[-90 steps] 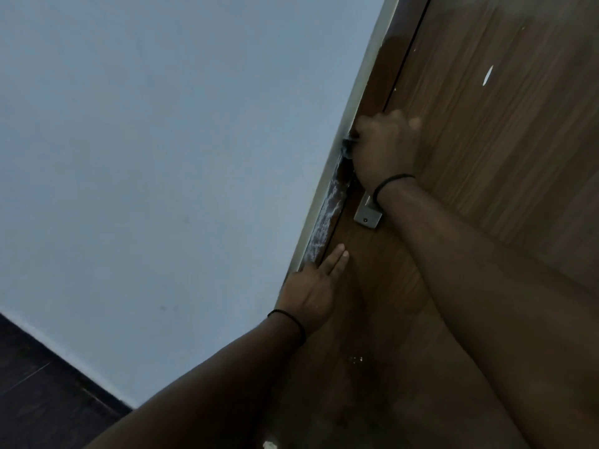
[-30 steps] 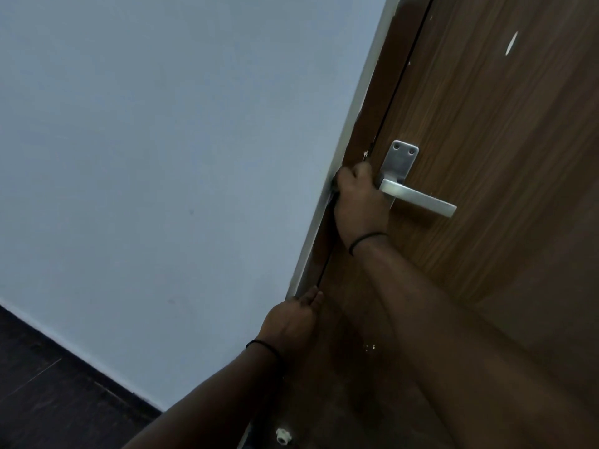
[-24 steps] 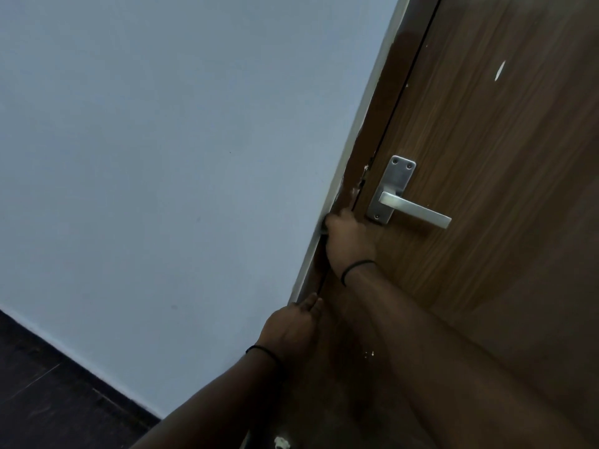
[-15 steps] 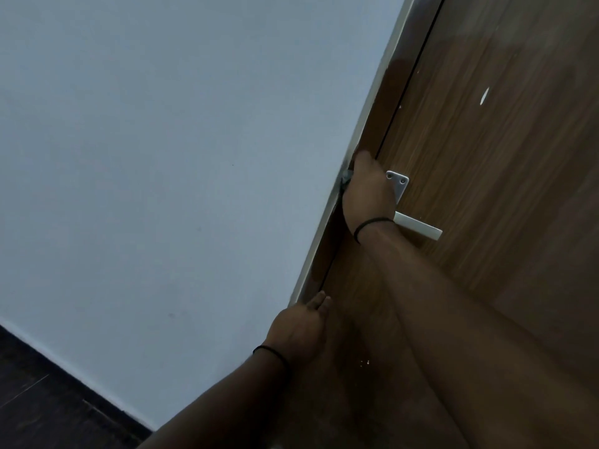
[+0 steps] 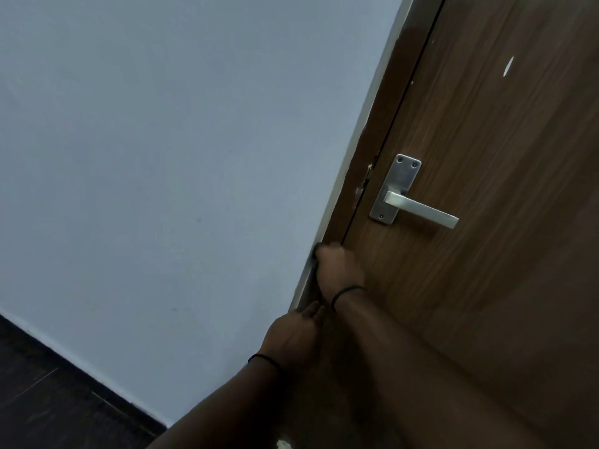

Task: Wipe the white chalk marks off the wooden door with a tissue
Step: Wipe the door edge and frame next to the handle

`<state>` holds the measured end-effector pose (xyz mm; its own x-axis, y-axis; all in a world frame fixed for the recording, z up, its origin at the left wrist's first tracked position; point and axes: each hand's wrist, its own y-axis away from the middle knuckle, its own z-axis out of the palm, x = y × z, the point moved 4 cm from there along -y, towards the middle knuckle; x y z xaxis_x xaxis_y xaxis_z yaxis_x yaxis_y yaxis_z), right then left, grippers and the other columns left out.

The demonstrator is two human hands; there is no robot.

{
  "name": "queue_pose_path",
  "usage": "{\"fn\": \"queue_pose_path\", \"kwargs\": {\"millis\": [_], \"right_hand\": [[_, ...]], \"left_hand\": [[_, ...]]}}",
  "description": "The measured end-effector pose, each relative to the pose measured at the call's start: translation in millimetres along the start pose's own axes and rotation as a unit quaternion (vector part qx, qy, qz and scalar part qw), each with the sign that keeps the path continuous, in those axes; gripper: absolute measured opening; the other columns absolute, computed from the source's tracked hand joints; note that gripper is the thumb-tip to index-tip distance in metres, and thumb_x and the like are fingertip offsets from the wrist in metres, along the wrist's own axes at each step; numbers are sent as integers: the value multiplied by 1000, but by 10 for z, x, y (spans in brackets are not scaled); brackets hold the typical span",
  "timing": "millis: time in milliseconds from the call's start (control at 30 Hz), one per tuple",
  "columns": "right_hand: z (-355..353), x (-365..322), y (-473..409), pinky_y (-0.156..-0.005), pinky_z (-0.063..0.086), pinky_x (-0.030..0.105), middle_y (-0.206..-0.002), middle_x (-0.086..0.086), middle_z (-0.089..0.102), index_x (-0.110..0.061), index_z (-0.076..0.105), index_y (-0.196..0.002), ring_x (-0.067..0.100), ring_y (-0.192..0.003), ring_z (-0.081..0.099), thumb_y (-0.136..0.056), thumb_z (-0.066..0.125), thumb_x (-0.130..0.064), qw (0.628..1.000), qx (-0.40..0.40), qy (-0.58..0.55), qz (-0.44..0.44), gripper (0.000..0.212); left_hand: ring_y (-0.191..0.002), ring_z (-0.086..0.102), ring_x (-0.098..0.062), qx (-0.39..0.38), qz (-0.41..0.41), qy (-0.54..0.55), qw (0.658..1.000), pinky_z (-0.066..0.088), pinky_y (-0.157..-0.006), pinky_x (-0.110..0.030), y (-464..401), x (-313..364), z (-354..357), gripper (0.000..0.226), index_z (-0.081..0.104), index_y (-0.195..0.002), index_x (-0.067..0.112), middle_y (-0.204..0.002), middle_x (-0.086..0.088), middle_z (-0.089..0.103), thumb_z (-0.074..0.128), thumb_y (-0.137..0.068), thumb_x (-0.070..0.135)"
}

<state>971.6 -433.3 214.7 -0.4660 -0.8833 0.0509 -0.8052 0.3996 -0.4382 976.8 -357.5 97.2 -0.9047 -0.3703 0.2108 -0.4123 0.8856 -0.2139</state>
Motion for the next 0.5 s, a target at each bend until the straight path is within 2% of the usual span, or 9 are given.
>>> {"fn": "queue_pose_path", "kwargs": {"millis": [100,233,300,400,500], "right_hand": [[-221,3,-83,-68,45,34,-102,15,59,-8,61,-97,33,-92,63,-93,40,2,1000,17,5,-15,24],[-1045,-11,-390,-59,42,35,-99,16,58,-7,62,-98,35,-80,65,-91,46,3,982,164,89,-34,20],[-1444,-18,-588,-59,39,36,-97,18,59,-4,64,-94,37,-82,64,-88,47,6,968,217,126,-22,21],[-1725,72,-836,-62,39,36,-97,20,62,-1,65,-89,36,-86,62,-87,47,10,966,211,152,-2,21],[-1564,99,-728,-59,37,34,-88,17,64,-4,66,-83,34,-80,63,-85,53,5,966,194,170,-1,16]], "left_hand": [[-110,57,-33,-6,3,-18,1000,49,-85,-41,22,-40,-52,61,21,-154,20,-153,-9,37,45,-98,23],[-114,56,-31,-2,-13,-24,1000,51,-91,-42,6,-61,-184,58,20,-153,21,-155,-7,35,42,-100,29],[-117,55,-32,7,-4,-15,1000,50,-93,-43,-5,-3,-250,59,23,-152,21,-158,-4,30,45,-99,30],[-118,55,-33,8,9,0,1000,48,-95,-43,-10,76,-265,63,23,-152,22,-158,-4,30,50,-96,31],[-114,57,-33,15,15,10,1000,48,-92,-42,-22,85,-209,63,26,-151,22,-159,-1,27,51,-94,30]]}}
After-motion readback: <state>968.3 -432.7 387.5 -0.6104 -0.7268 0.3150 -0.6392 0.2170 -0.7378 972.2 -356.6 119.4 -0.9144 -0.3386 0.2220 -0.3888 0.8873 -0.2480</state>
